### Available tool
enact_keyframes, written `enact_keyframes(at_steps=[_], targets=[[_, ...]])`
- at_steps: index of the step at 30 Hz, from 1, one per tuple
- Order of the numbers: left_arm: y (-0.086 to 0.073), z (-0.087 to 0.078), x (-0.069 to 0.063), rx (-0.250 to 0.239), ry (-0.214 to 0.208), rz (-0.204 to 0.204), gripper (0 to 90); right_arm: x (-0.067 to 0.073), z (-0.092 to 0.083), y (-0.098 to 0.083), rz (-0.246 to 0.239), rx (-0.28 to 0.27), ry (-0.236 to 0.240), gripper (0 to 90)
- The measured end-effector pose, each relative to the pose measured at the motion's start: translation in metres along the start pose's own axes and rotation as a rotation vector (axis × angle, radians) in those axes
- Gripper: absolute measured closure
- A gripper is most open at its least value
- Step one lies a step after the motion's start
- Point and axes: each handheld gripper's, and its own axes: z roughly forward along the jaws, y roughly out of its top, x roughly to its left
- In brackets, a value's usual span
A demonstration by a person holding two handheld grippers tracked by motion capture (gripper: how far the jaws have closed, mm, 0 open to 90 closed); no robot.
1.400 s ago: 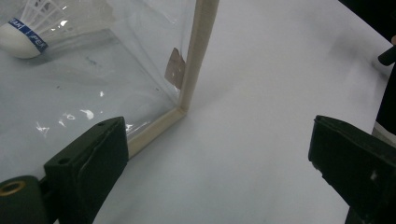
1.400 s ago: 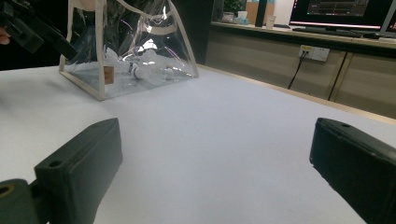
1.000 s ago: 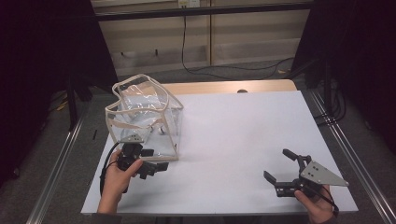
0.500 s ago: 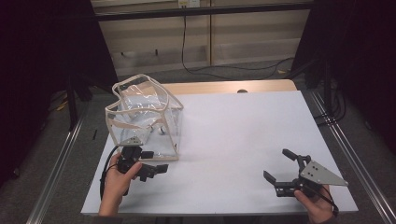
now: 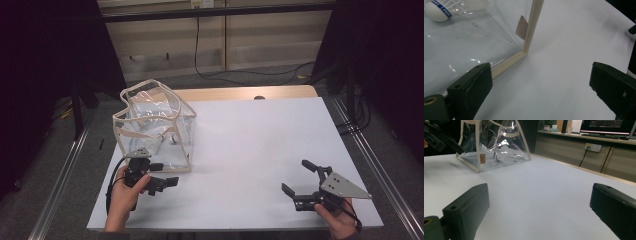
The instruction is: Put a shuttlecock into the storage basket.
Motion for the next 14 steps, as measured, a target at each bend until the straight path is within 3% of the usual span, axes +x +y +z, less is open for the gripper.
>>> enact_keyframes(at_steps=[14], targets=[[-0.0023, 0.0026, -0.0012, 0.017, -0.003, 0.008, 4.8, 0.0007, 0.0006, -0.0002, -0.003, 0.01, -0.003, 2.3]])
